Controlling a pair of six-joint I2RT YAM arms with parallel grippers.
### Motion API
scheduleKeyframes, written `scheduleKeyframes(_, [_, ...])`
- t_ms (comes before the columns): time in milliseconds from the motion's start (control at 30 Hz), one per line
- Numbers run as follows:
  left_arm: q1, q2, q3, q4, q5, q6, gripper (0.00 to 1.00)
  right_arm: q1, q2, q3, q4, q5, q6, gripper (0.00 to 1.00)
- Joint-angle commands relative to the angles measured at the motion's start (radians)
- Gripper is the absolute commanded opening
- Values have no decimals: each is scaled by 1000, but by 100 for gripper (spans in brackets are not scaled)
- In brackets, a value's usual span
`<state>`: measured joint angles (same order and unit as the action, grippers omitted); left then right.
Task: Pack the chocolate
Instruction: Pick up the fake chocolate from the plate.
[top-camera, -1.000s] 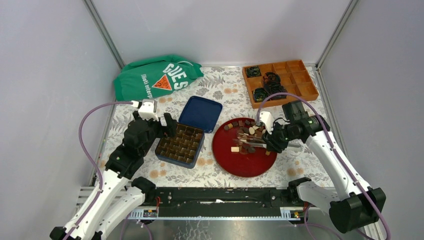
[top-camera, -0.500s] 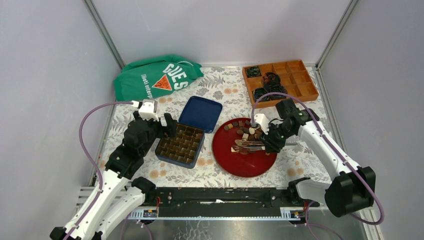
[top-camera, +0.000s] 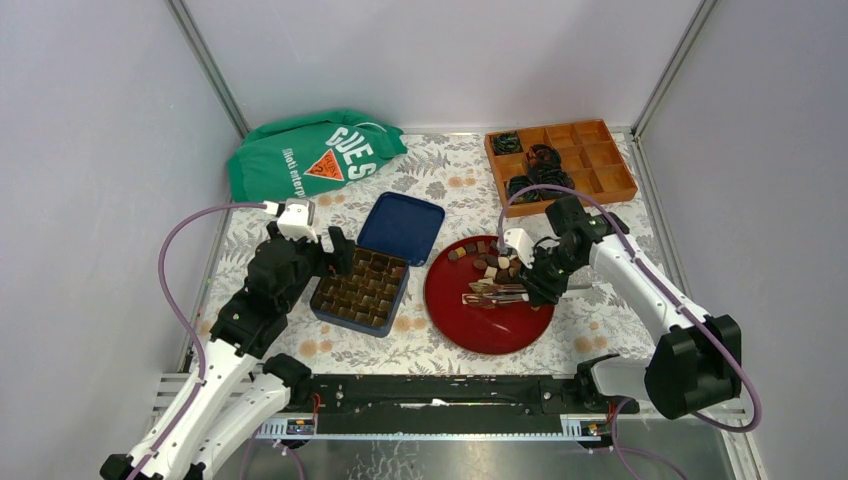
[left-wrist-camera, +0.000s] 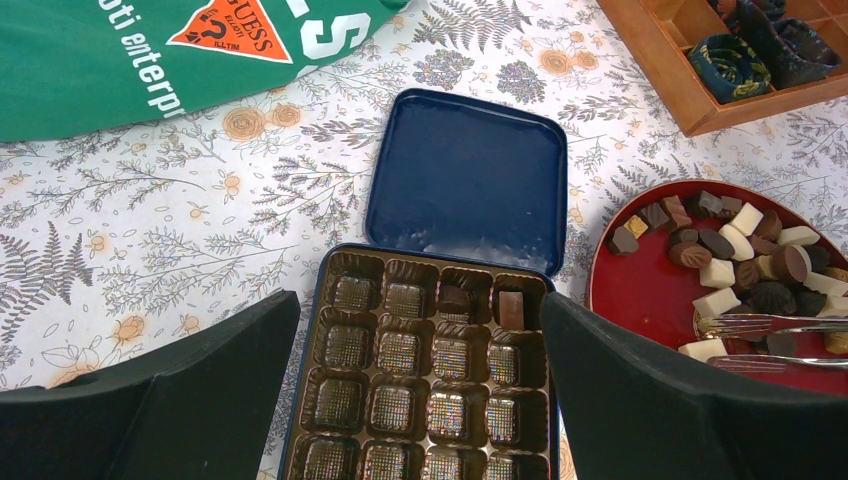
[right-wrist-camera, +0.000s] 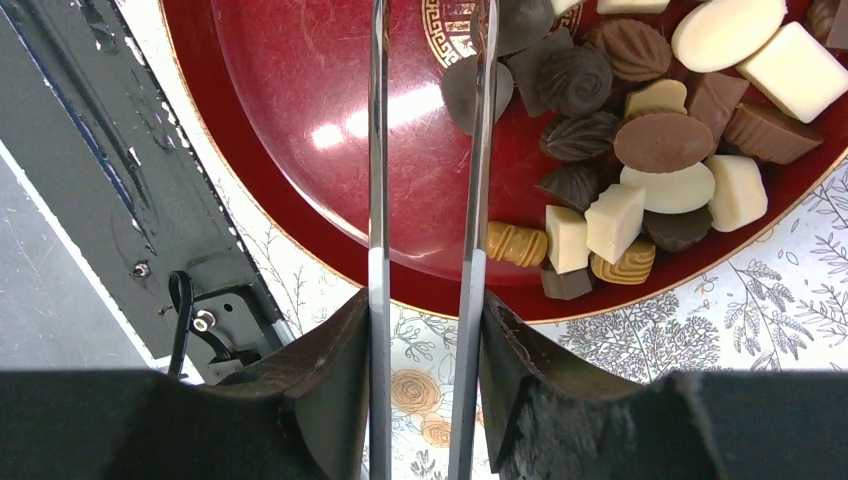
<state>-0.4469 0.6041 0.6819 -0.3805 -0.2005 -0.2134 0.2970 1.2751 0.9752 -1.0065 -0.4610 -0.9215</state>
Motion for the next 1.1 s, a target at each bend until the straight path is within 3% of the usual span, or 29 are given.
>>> scheduleKeyframes(0, [8,-1,-4,42,12,12,99,26,20,43,18,3,-15,45])
scheduleKeyframes(300, [10,-3,-4,42,16,12,98,83,36,48,51,44,21,40])
scheduleKeyframes(600, [11,-4,-4,43,23,12,99,83,-8,98,24,22,44,1])
scheduleKeyframes(1067, [19,-10,-4,46,17,13,99,86,38,277,28,-161,117,0])
